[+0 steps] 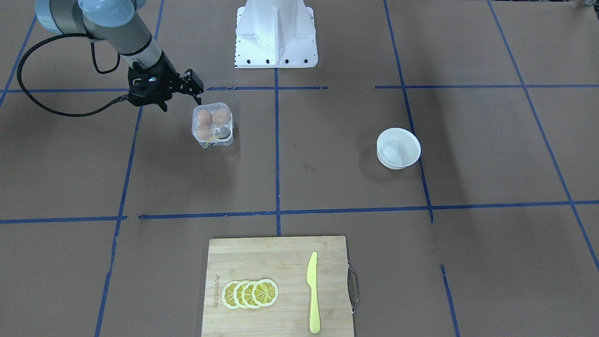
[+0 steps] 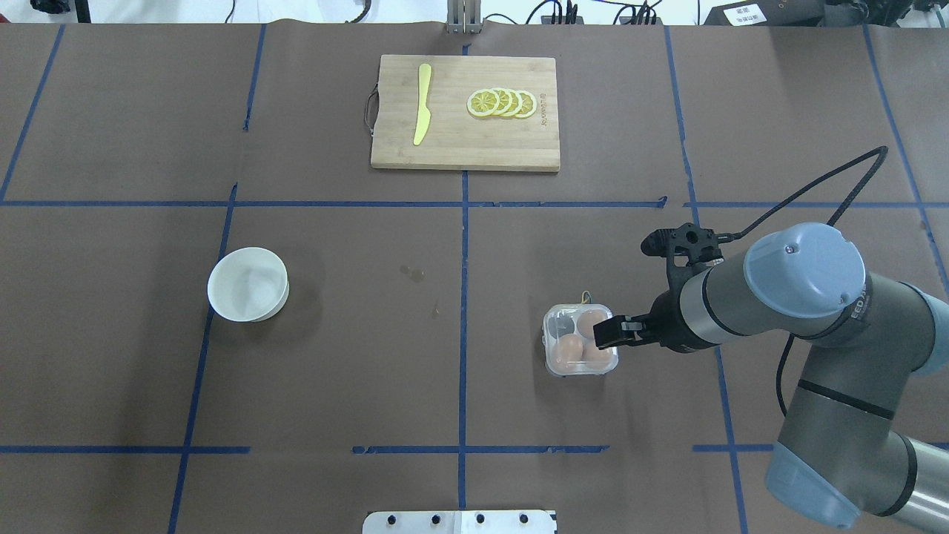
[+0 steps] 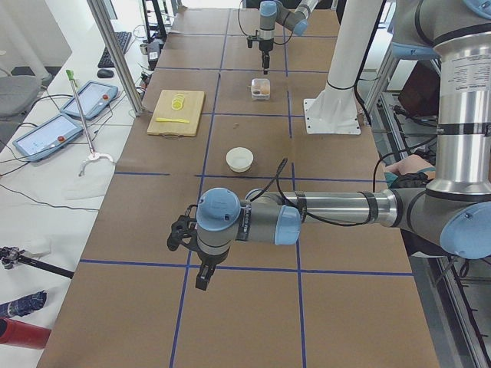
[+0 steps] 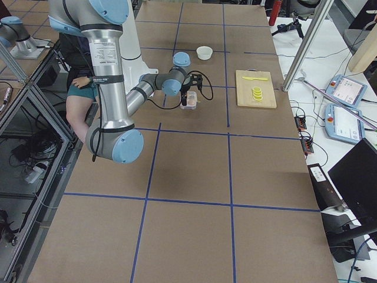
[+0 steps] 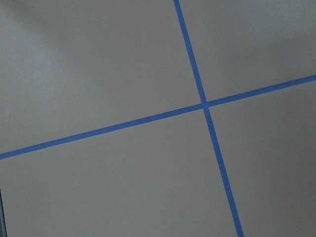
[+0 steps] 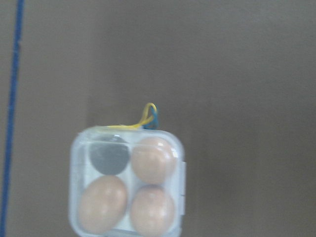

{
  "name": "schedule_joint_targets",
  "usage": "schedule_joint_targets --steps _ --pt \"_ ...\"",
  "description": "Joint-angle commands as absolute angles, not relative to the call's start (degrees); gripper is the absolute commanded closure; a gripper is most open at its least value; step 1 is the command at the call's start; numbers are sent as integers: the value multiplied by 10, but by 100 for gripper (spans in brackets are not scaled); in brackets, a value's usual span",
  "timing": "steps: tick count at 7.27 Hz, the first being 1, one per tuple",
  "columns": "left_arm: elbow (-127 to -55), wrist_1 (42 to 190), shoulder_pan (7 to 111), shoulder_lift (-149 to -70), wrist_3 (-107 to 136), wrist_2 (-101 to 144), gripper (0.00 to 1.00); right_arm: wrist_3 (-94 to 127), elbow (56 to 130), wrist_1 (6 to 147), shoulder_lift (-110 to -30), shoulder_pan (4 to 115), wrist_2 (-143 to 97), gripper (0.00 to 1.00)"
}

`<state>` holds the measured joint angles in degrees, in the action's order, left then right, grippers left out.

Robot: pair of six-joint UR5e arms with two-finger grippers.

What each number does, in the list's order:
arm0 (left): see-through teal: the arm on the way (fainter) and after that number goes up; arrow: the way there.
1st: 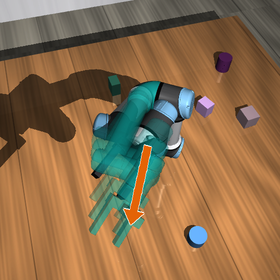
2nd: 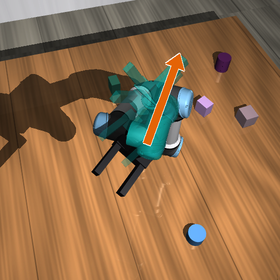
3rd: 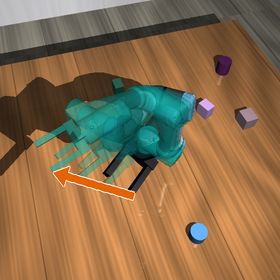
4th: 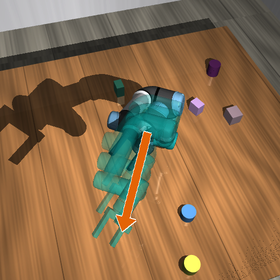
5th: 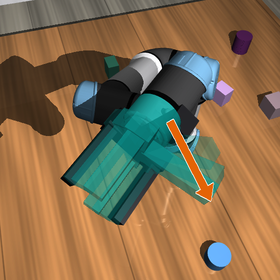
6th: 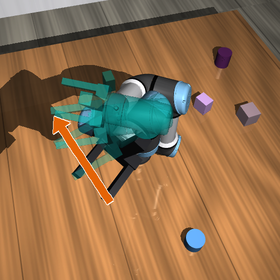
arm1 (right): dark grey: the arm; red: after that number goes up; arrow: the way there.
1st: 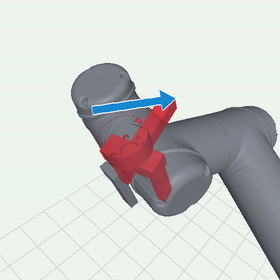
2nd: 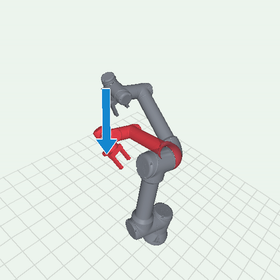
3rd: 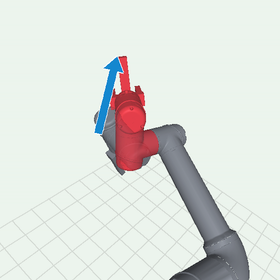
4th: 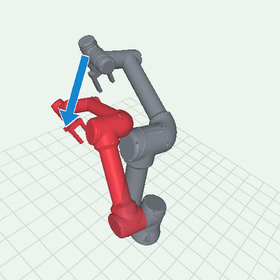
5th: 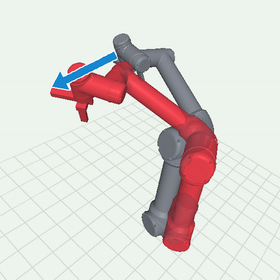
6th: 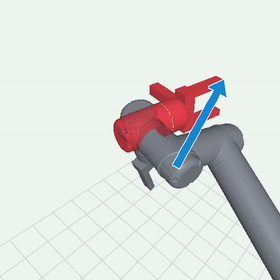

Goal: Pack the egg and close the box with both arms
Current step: 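Push the lid down over the eggs with the right gripper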

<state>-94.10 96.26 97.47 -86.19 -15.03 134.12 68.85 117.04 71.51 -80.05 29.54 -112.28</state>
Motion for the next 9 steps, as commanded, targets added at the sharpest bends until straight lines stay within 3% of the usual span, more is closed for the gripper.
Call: schedule_joint_targets --steps 1,3,5,9 --pt "-940 962 975 -864 -150 1341 0 718 1179 616 -791 310 -1129 0" --pt "-940 962 975 -863 -150 1341 0 718 1180 620 -790 338 -1163 0" --pt "-939 963 975 -862 -151 1340 0 705 1183 710 -797 380 -1182 0" --pt "-933 964 972 -859 -154 1340 0 411 1176 802 -878 497 -1200 0"
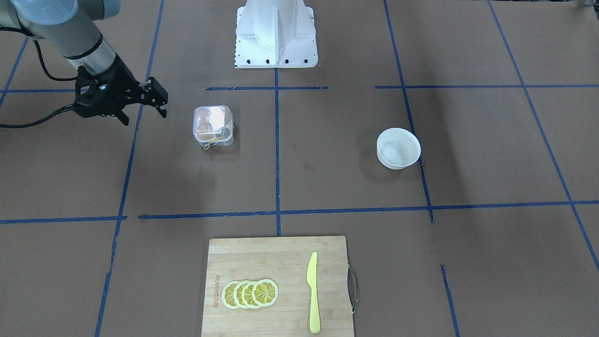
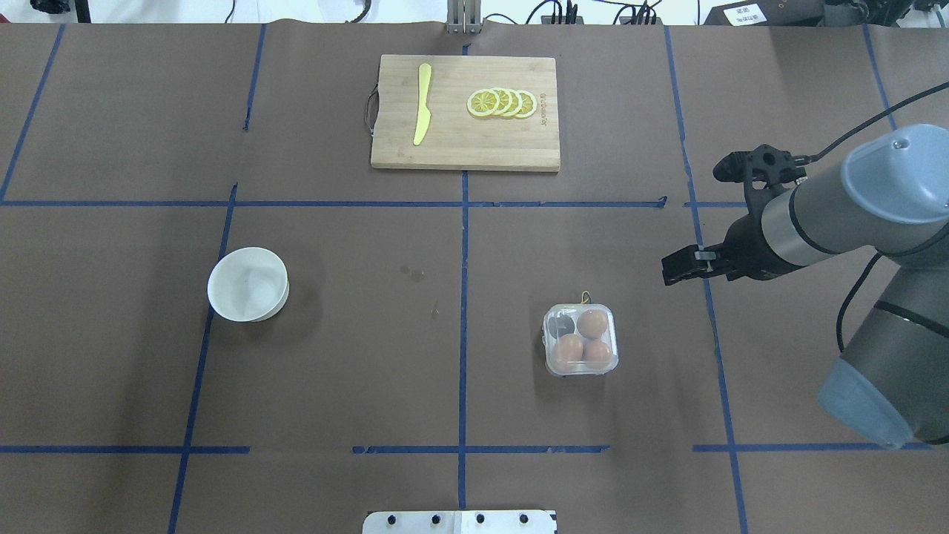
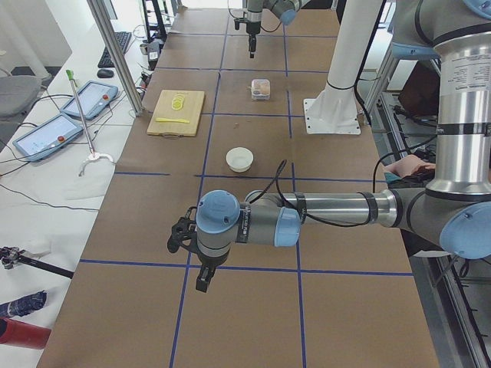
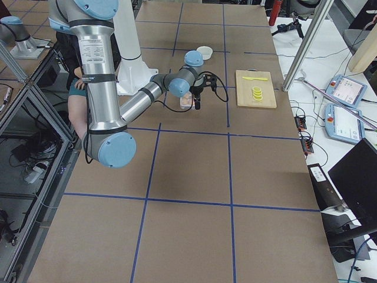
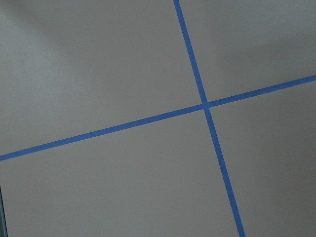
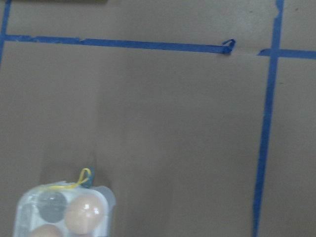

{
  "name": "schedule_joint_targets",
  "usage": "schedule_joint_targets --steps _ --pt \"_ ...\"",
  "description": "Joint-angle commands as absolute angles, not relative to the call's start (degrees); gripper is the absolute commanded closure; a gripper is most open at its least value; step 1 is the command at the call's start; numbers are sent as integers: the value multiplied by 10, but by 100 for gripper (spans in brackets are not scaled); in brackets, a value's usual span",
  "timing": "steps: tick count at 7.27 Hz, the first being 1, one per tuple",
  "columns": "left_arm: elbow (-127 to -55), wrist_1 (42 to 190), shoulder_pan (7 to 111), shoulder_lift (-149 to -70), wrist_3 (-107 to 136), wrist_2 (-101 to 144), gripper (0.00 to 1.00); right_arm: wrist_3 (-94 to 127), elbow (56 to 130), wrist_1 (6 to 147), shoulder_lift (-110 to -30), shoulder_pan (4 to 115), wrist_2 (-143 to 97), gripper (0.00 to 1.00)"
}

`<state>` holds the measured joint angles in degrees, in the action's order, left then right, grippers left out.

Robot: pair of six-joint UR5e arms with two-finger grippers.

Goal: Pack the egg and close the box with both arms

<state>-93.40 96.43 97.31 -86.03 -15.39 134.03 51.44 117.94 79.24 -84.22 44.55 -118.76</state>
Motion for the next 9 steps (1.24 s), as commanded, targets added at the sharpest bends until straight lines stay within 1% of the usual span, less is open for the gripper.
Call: schedule_joint_targets --steps 1,3,5,6,8,9 --pt "-933 964 970 -860 -150 1340 0 311 1151 809 -902 584 -1273 0" --pt "-933 964 942 -860 -150 1340 0 103 1067 815 -926 709 -1304 0" --pt "-933 963 901 -860 -149 1342 0 -52 1006 846 -934 791 -1304 0" --pt "-935 958 898 -860 -120 1360 0 -108 984 847 -955 821 -1304 0" --pt "-934 941 898 -861 -57 1380 0 -111 968 848 -993 848 -1300 0" --pt "-939 945 899 -859 -41 1390 0 -111 953 848 -998 863 -1301 0"
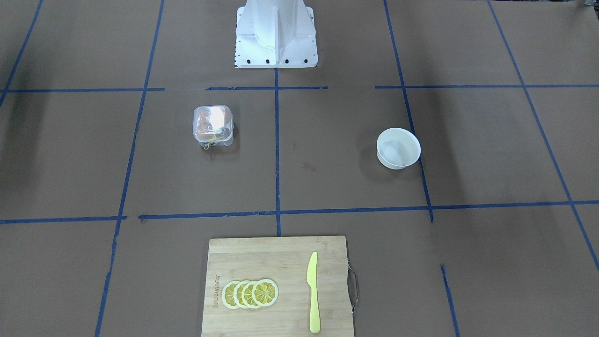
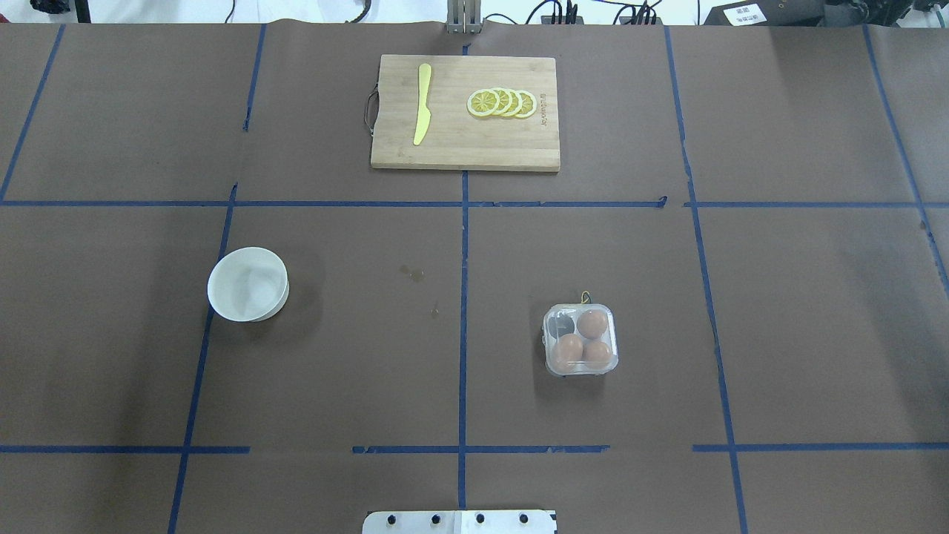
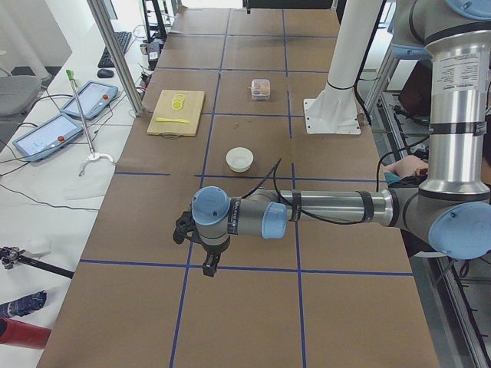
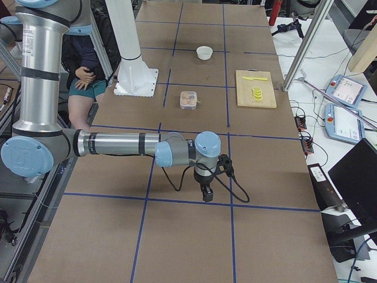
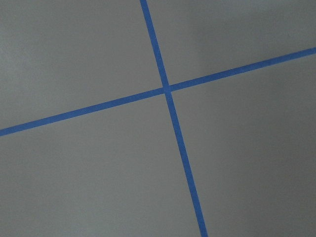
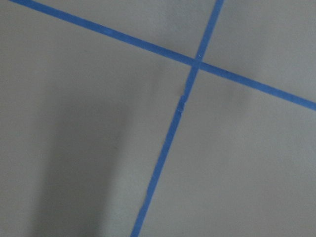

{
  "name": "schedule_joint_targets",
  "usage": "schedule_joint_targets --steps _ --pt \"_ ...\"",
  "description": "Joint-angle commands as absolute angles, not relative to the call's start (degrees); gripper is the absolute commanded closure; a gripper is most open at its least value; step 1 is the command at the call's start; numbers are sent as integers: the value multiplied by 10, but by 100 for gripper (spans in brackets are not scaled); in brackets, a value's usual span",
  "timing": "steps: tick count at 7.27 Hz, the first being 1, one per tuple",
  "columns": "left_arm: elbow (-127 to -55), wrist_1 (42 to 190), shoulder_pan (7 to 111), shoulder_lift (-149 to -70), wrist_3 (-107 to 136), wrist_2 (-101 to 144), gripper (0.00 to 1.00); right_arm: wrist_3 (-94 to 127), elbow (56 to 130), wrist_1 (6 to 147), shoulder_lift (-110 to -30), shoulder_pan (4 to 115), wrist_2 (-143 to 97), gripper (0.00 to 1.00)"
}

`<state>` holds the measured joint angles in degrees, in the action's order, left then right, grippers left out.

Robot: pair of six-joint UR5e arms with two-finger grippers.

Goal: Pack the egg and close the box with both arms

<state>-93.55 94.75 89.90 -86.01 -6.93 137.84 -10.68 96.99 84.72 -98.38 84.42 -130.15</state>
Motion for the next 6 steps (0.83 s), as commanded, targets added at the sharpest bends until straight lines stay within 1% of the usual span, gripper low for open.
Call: schedule_joint_targets --steps 1,6 --pt "-940 951 899 -861 -44 1384 0 -111 942 848 -1003 873 -1301 0" --pt "-936 960 898 -860 -44 1383 0 -106 920 845 -1013 927 -1300 0"
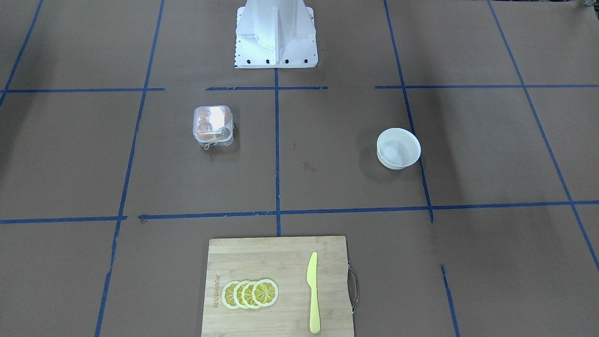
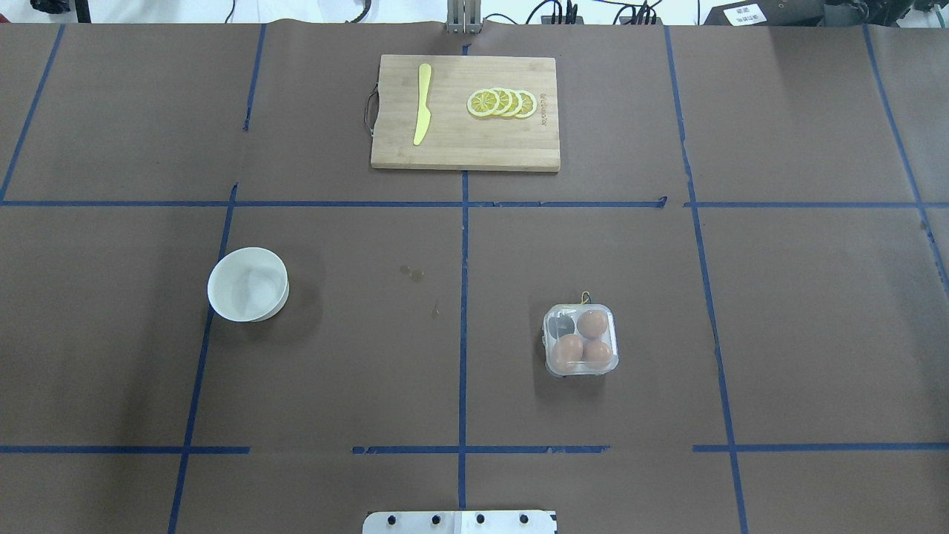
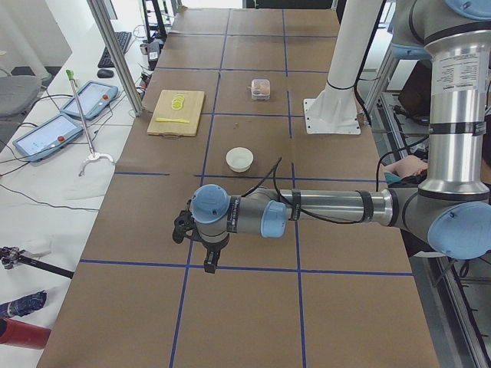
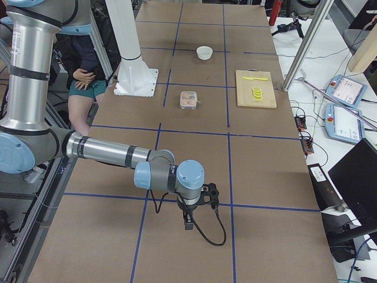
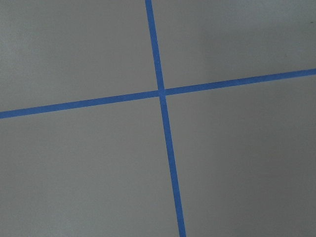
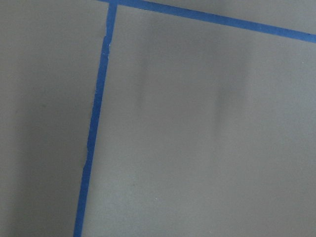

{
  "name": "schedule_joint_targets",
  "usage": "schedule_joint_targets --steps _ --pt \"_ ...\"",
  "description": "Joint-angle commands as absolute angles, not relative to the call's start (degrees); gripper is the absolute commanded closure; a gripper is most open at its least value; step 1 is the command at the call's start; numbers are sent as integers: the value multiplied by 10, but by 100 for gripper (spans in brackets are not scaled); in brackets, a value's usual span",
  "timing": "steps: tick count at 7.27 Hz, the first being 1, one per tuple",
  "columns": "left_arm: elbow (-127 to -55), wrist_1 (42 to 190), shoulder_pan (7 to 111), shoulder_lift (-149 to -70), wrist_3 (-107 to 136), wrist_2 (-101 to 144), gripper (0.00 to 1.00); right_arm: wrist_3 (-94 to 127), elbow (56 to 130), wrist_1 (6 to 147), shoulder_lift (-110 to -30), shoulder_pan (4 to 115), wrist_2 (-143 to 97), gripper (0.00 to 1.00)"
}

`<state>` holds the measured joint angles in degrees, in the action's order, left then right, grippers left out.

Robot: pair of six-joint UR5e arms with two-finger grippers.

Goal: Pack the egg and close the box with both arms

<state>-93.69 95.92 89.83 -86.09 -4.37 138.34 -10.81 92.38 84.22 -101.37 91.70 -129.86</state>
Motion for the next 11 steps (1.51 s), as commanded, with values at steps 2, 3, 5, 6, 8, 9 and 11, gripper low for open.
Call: schedule_joint_targets --steps 2,3,5,6,8,9,11 --pt "-934 960 898 -860 -44 1383 0 -109 914 842 -1021 927 -1294 0" --pt "-933 960 898 -860 -44 1383 0 -113 918 840 -1021 927 -1286 0" --pt "-934 959 898 -858 -44 1383 0 -107 916 838 -1013 925 -1281 0" --pt "-933 959 898 -858 -44 1383 0 -105 926 839 -1007 925 -1289 0" --pt "-933 959 898 -857 -44 1383 0 -50 940 846 -1002 925 -1332 0" --pt "-932 960 898 -856 -45 1381 0 -38 949 846 -1002 922 -1330 0" --pt "-930 960 898 -856 -45 1370 0 -45 968 840 -1005 909 -1314 0"
